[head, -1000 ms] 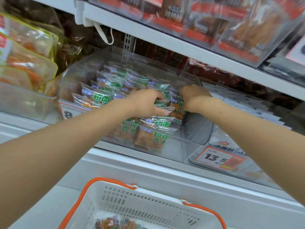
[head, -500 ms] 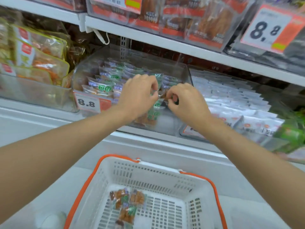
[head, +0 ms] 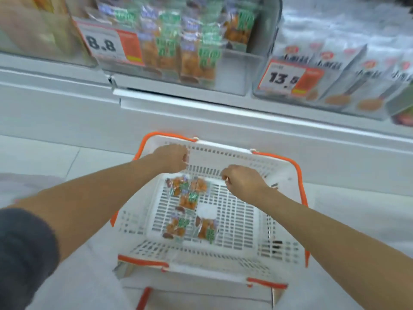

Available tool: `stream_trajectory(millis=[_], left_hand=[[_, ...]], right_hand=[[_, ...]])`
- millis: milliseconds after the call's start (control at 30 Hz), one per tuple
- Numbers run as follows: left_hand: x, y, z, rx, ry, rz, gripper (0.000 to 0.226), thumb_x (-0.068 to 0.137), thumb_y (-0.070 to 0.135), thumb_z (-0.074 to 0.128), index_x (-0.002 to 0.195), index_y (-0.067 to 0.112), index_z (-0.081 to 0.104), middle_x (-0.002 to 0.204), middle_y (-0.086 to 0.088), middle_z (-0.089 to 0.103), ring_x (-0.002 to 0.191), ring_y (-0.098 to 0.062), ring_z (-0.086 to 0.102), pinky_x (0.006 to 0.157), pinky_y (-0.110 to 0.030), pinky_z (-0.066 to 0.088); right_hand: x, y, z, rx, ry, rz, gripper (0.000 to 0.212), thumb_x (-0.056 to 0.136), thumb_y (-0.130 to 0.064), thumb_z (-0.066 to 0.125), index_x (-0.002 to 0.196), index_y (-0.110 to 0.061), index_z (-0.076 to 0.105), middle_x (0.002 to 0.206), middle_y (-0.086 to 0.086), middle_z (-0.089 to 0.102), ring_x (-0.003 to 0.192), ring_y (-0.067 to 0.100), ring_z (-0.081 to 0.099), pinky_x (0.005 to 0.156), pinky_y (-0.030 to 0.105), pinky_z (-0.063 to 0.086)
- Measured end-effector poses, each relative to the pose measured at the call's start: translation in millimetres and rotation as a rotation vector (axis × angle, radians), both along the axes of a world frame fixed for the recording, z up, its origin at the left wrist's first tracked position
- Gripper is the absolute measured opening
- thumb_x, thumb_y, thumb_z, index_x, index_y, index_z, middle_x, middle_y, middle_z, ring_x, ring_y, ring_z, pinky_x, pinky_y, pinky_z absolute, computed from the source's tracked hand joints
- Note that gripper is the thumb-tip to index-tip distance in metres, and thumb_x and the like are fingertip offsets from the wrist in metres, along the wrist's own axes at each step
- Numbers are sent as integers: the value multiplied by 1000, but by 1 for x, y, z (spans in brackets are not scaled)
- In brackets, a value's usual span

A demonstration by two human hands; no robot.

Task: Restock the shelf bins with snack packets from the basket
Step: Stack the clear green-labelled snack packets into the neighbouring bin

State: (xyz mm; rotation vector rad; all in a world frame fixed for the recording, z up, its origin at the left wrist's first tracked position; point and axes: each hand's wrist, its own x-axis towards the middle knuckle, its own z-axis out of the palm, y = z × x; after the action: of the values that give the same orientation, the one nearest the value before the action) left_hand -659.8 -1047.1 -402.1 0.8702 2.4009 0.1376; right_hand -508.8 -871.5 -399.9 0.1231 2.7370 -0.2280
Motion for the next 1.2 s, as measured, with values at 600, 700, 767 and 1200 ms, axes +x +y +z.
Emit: stream_trajectory(millis=[600, 700, 767, 1200], left_hand=[[29, -22, -182, 6, -577, 1036, 33, 92, 11, 64, 117, -10, 59, 62, -7, 50, 48, -16, 43, 48, -25, 43], [31, -16, -169, 79, -586, 1103, 16, 88, 10, 71, 91, -1, 60, 64, -8, 55, 55, -18, 52, 63, -28, 53], [32, -8, -152, 74, -543, 1019, 10, 90, 4, 66, 86, 1, 57, 67, -10, 51, 62, -23, 53, 73, -33, 54], [33, 1, 60, 318, -838, 826, 10, 96, 6, 57, 95, -1, 50, 87, -9, 60, 82, -17, 69, 69, -31, 61]], right_hand=[[17, -8, -92, -109, -364, -53, 40, 92, 1, 45, 126, -17, 56, 126, 4, 58, 106, 24, 58, 76, 31, 46], [16, -8, -86, -126, -354, -73, 37, 92, -2, 46, 124, -18, 57, 121, 3, 60, 105, 24, 58, 76, 32, 46], [15, -6, -77, -135, -333, -88, 31, 93, -5, 48, 119, -17, 59, 116, 4, 62, 103, 24, 58, 79, 34, 49], [0, -2, 57, -471, 87, -456, 75, 103, -51, 18, 93, 11, 59, 93, 27, 66, 90, 37, 65, 77, 37, 45]])
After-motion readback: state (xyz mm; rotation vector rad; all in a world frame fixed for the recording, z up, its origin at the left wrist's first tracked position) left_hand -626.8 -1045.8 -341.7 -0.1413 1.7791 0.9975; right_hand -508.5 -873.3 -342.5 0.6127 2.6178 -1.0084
